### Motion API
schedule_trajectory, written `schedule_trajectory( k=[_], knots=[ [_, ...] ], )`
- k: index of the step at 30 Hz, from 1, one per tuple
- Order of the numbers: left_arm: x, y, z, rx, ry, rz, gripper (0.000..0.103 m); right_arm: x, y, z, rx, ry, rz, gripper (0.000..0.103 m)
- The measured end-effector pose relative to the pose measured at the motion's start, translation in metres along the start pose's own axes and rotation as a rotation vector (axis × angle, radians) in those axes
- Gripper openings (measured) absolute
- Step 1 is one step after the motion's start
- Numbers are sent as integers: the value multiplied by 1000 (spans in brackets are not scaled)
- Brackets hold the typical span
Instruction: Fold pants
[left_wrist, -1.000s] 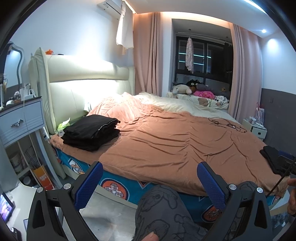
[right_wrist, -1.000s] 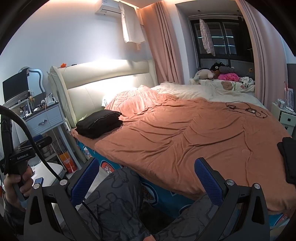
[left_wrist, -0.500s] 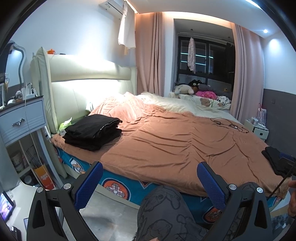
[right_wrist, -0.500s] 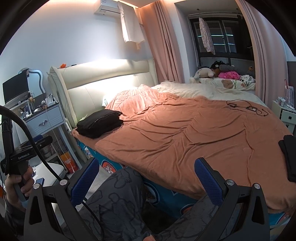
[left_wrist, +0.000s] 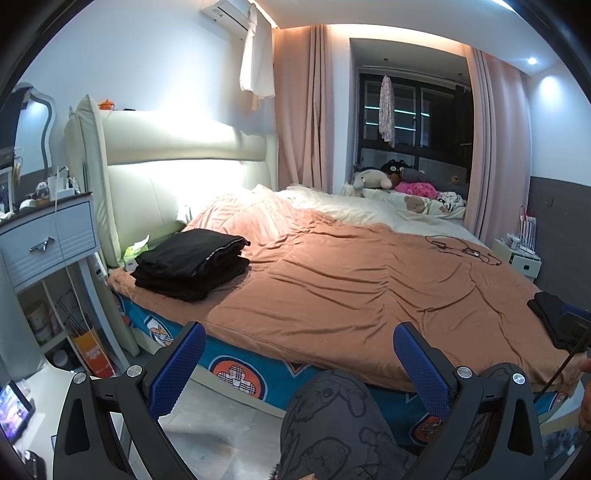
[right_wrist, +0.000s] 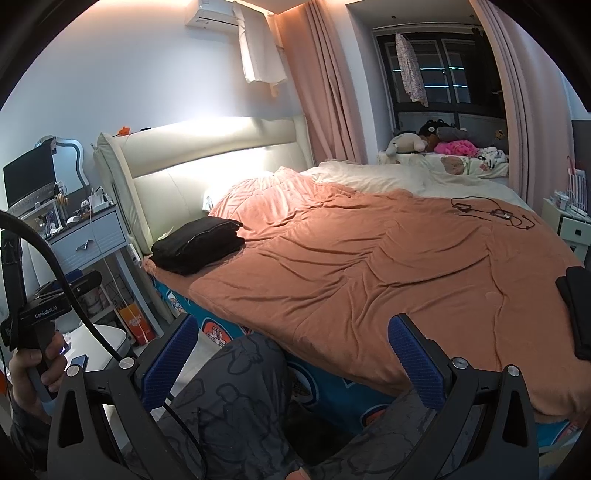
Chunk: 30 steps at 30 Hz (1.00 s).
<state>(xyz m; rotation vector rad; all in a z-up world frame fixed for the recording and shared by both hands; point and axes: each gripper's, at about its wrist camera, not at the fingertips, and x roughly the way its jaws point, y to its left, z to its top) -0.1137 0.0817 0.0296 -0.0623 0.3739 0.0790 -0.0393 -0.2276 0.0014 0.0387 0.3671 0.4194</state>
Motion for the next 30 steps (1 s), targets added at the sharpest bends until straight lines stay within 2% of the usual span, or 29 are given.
schedule_trajectory(
  k=[30],
  knots=[
    [2,-1,-4,-4,14,-8,103,3,-2,1,-2,9,0,103]
  ],
)
